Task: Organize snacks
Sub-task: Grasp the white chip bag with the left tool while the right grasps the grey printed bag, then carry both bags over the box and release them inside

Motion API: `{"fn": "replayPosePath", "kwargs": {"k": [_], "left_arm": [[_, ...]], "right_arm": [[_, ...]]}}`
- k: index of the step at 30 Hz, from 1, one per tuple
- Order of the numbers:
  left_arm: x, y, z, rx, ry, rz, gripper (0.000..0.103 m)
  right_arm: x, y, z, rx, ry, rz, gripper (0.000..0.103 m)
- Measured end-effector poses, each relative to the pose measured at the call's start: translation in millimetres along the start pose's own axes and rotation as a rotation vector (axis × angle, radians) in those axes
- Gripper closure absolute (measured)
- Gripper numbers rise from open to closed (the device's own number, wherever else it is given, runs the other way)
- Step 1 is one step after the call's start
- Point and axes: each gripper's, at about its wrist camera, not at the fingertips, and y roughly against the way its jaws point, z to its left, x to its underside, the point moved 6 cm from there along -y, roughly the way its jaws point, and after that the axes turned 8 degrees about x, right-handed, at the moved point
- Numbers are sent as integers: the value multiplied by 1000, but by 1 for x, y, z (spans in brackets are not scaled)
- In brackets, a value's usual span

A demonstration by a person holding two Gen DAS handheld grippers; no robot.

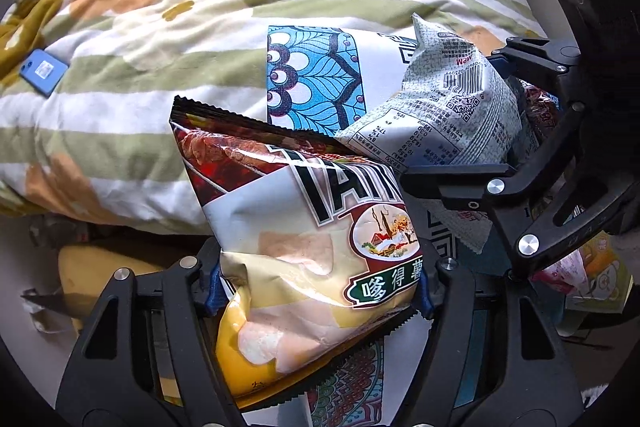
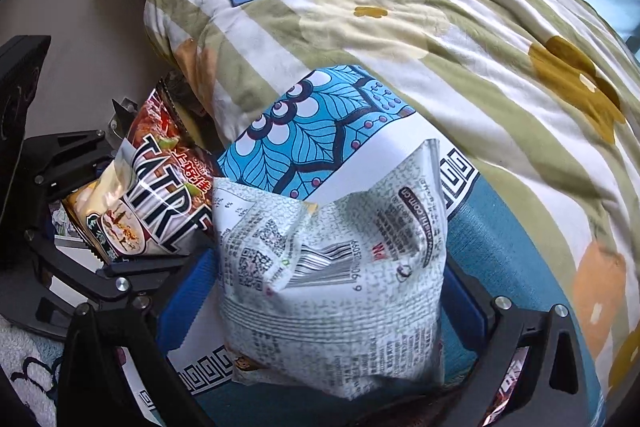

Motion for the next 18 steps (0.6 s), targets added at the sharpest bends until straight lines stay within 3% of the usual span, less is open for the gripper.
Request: {"fn": "replayPosePath", "kwargs": {"k": [5,11,18], "left_arm": [[0,-1,0,-5,-2,-6,38],[1,-1,-1,-15,-5,-8,38],[-2,18,-9,-16,-7,-49,38]], "right_arm": [[1,0,1,-15,3,-4,1],[5,6,-2,-19,-9,-27,21],[8,33,0,-18,-54,-99,24]]}}
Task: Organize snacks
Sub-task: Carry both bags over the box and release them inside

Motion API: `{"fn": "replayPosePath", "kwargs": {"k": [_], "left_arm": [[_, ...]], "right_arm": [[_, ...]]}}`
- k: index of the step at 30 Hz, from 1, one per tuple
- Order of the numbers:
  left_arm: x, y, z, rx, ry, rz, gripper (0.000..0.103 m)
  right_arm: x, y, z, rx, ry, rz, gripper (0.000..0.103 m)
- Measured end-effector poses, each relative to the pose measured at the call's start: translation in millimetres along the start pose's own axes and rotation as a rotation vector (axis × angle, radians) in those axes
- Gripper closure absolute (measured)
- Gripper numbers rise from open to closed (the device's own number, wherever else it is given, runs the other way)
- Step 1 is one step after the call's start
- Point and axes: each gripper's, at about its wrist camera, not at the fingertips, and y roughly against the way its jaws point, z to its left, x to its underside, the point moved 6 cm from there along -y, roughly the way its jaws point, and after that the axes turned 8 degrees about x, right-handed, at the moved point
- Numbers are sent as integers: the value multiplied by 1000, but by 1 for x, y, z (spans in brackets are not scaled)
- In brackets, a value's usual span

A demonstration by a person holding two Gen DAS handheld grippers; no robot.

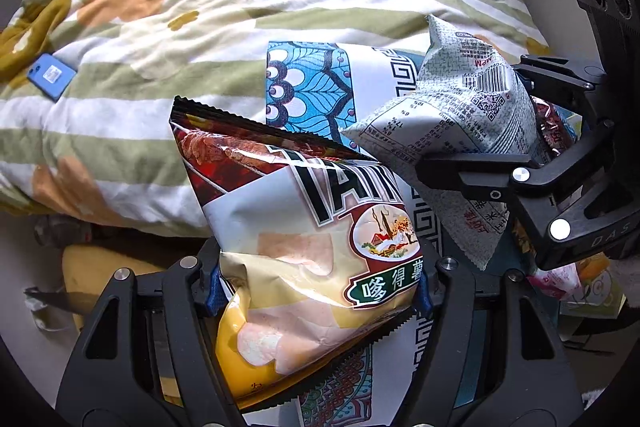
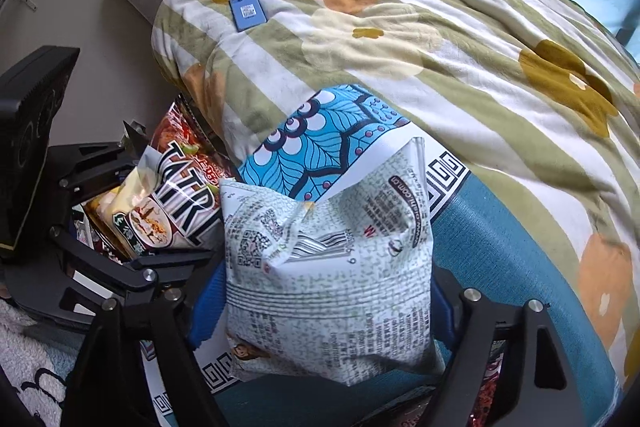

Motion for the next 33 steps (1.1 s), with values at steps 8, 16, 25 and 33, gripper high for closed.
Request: {"fn": "replayPosePath", "kwargs": {"k": [8,16,25,33], "left_arm": [[-14,58,-31,-18,-58,-116,38],[-16,121,-83,-65,-83,-255,38],[-18,156,-212,-33,-145,-371,38],[-19,116,-356,59,-241,-369,38]], "right_arm": [[-13,64,1,-31,-94,-135,24],[-2,158,-3,-103,-189,-292,24],[74,268,-47,0,-228,-397,24],[175,333,-133,157,-342,-400,24]]}}
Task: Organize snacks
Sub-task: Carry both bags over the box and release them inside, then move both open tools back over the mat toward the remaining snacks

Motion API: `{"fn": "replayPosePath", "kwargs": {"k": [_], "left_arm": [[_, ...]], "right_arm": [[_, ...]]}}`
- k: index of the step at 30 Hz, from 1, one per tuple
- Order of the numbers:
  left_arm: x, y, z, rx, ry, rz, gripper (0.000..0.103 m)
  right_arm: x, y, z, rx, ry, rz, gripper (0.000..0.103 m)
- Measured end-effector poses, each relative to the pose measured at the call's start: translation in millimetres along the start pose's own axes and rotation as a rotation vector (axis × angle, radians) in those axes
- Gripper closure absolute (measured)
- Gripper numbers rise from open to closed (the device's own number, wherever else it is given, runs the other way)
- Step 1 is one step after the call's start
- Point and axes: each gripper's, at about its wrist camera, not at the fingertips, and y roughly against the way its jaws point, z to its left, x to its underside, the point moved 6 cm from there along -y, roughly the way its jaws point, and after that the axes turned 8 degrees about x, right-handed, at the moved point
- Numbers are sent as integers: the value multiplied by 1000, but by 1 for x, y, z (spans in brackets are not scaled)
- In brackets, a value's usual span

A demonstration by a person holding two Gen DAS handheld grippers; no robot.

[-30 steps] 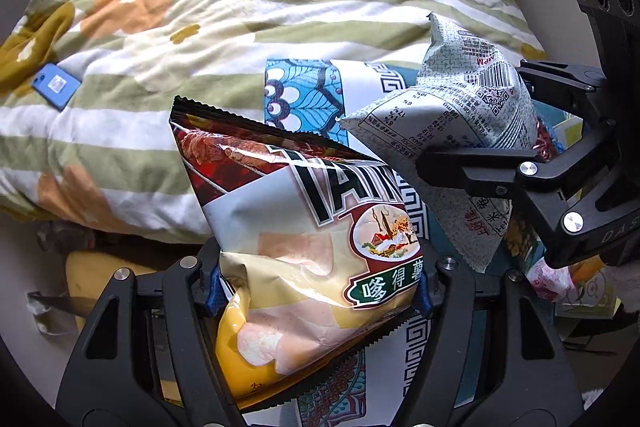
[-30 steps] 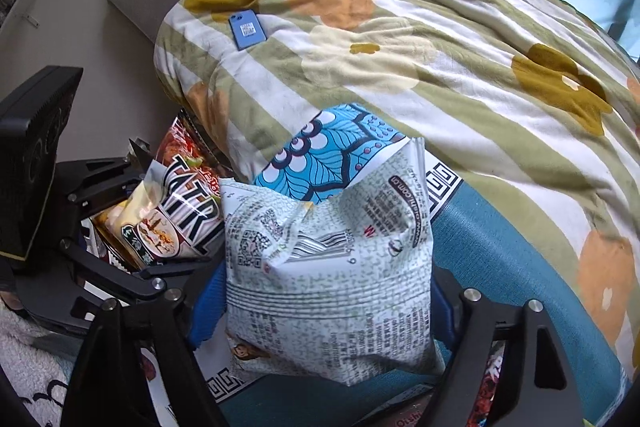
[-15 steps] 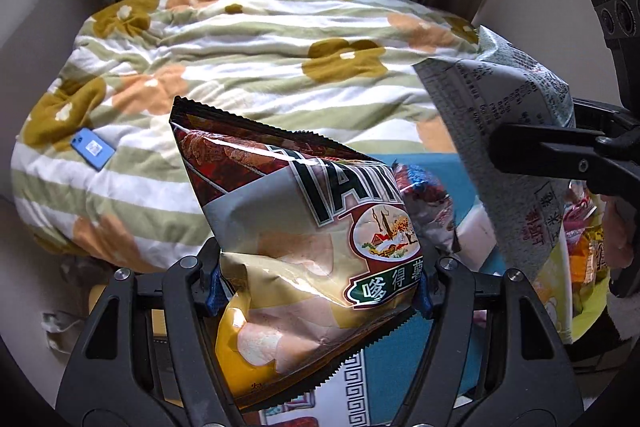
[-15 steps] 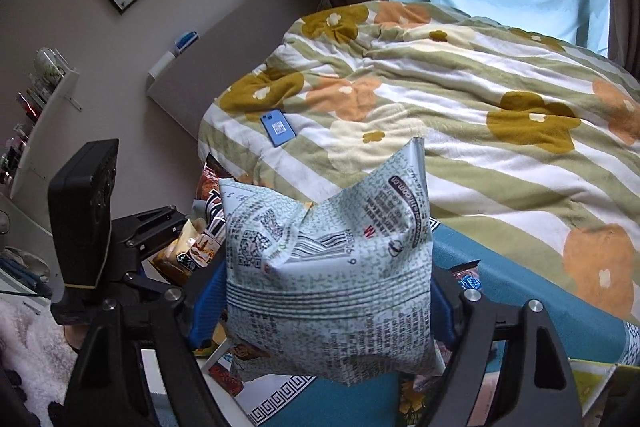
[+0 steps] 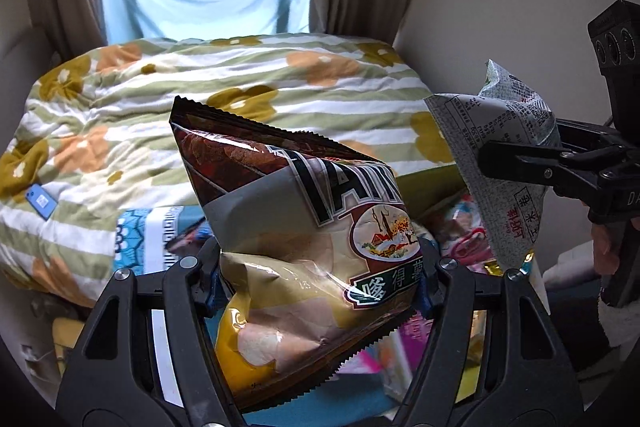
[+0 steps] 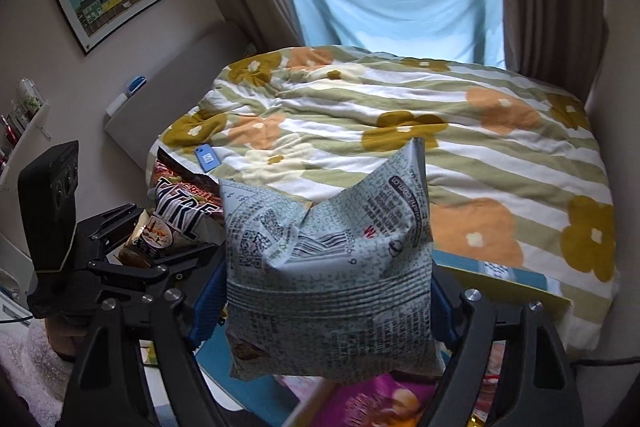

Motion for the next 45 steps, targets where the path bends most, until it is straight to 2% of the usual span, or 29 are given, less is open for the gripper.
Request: {"fn": "replayPosePath", "kwargs": {"k": [5,9,10,11,12,22,29,30,32,33,38,40,45], "left_arm": [[8,-51,-63,44,-44,59,38],[21,-84,-95,96,-81,106,35],[24,-89,-100,111,-88,116,32],[27,-94,-102,116,-93,126,14],[29,-99,-103,103,-98,138,1],[43,-80,-76,97,-70,136,1],[45,-66,-51,67,-47,125,1],[44,-67,-49,62,-43,125,1],[45,-67,-45,61,-33,125,1],[46,-67,-43,58,-29,125,1],[56,-63,-35,16,-29,131,1],[61,-60,-32,8,-22,129,1],[64,-47,-30,-3,-1,107,1]], "right_arm": [[28,27,-61,75,-57,9,23],[49,36,-98,115,-111,24,23],[53,38,-106,122,-124,28,23],[57,39,-111,127,-134,32,23],[60,38,-116,131,-144,37,23],[86,25,-130,169,-191,69,22],[83,-5,-133,185,-180,102,21],[82,-9,-134,198,-169,108,20],[79,-19,-137,205,-162,117,12],[79,-24,-137,196,-162,116,1],[82,-32,-144,198,-181,93,1],[84,-25,-142,207,-177,62,1],[88,-8,-133,230,-143,53,1]]}}
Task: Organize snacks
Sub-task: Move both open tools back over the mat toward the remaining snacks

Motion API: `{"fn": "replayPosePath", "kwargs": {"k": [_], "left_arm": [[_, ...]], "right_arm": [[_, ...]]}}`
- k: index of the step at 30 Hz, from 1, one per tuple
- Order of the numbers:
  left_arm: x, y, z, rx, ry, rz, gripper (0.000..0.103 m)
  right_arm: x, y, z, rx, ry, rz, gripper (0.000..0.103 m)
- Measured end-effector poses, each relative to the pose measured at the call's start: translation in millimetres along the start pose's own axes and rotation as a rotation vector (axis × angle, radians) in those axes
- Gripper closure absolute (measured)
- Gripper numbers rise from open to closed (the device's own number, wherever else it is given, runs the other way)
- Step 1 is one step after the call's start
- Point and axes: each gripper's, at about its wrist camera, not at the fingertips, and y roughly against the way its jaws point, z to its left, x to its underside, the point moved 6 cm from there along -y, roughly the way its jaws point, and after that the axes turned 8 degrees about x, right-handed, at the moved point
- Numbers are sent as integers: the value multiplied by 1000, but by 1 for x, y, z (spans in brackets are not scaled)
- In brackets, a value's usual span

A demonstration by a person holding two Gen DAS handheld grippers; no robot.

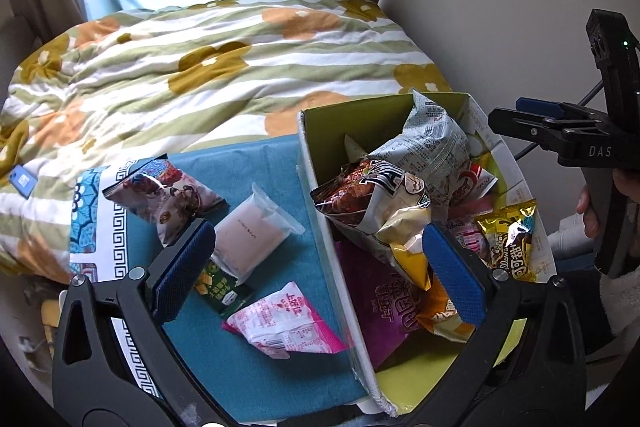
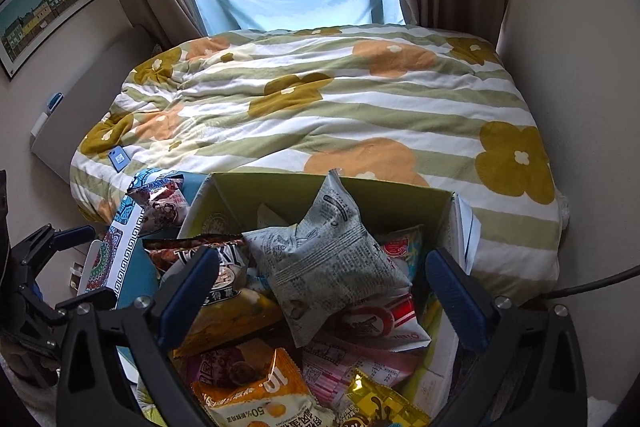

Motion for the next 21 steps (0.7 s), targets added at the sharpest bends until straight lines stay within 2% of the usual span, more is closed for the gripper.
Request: {"fn": "replayPosePath", "kwargs": {"k": [5,12,16,21], "left_arm": [[-1,22,-4,-34,-2,-36,1],[3,66,2,-92,20,-105,0],[11,88,19,-108,55,-135,0],[24,116,61,-140,79,-162,0]], "right_arm": [[-2,28,13,38,51,-55,1],[-8,71,50,7,135,-152,1],[-10,90,77,-29,172,-200,0],[-3,106,117,-60,180,-228,0]]}}
